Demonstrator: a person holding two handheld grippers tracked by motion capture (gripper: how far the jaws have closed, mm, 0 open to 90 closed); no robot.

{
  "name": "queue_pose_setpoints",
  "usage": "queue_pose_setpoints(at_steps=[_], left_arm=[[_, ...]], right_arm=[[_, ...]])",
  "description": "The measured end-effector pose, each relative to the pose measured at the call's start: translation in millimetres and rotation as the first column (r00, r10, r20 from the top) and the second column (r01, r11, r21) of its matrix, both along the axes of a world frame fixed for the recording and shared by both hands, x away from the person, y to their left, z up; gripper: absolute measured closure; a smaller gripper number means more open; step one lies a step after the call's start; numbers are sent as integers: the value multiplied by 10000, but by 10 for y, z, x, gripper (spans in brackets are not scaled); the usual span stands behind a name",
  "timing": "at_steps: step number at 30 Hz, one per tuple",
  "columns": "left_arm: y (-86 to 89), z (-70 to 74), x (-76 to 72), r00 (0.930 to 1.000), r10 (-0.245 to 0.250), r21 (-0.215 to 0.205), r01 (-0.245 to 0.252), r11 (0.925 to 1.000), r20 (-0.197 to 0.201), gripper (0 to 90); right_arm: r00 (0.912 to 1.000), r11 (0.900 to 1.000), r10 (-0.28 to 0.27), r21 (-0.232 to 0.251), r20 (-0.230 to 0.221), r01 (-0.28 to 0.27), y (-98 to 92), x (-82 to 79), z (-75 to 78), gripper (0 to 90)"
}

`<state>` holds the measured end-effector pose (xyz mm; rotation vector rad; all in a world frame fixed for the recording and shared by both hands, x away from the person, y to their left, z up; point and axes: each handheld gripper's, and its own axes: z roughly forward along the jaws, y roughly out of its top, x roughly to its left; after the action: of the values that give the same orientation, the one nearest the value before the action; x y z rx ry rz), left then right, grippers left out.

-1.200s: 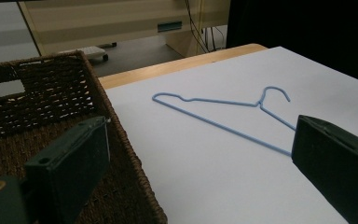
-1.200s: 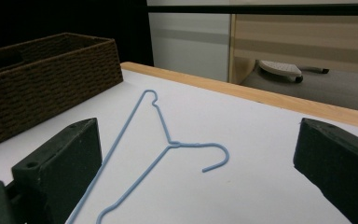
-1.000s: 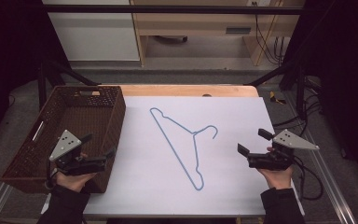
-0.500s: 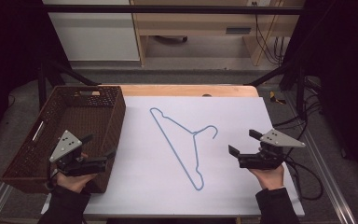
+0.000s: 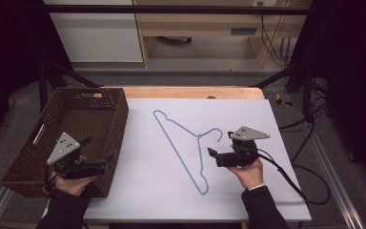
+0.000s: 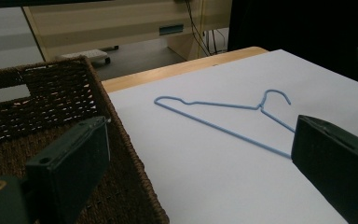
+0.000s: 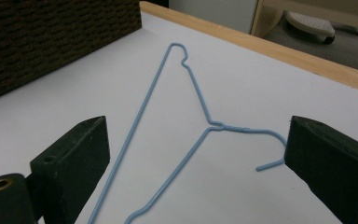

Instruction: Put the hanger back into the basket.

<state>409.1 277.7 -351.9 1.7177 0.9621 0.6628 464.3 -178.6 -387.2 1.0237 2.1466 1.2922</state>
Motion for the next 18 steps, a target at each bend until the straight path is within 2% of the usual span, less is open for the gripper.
queue_pose_setpoints(at_steps=[7,8,13,14,15,16,18], left_arm=[[-7,0,-4,10000,-59,4,59,10000,11,40],[-5,-3,-2,10000,-48,-12,48,10000,-12,40],[-2,0,-2,10000,-36,-22,36,10000,4,43],[0,2,-4,10000,-42,-24,42,10000,9,43],[0,2,-4,10000,-42,-24,42,10000,9,44],[1,2,-4,10000,-44,-24,44,10000,11,44],[-1,1,-4,10000,-47,-29,47,10000,2,45]], right_arm=[[9983,9993,-247,-302,-520,232,209,196,-143,98],[9970,9986,-322,-434,-708,292,261,260,-202,109],[9933,9954,-527,-853,-1025,440,367,376,-337,127],[9901,9943,-664,-908,-1238,554,402,417,-390,134],[9901,9943,-664,-908,-1238,554,402,417,-390,134],[9856,9933,-806,-936,-1489,671,439,453,-445,143],[9835,9924,-840,-1022,-1599,682,468,485,-503,156]])
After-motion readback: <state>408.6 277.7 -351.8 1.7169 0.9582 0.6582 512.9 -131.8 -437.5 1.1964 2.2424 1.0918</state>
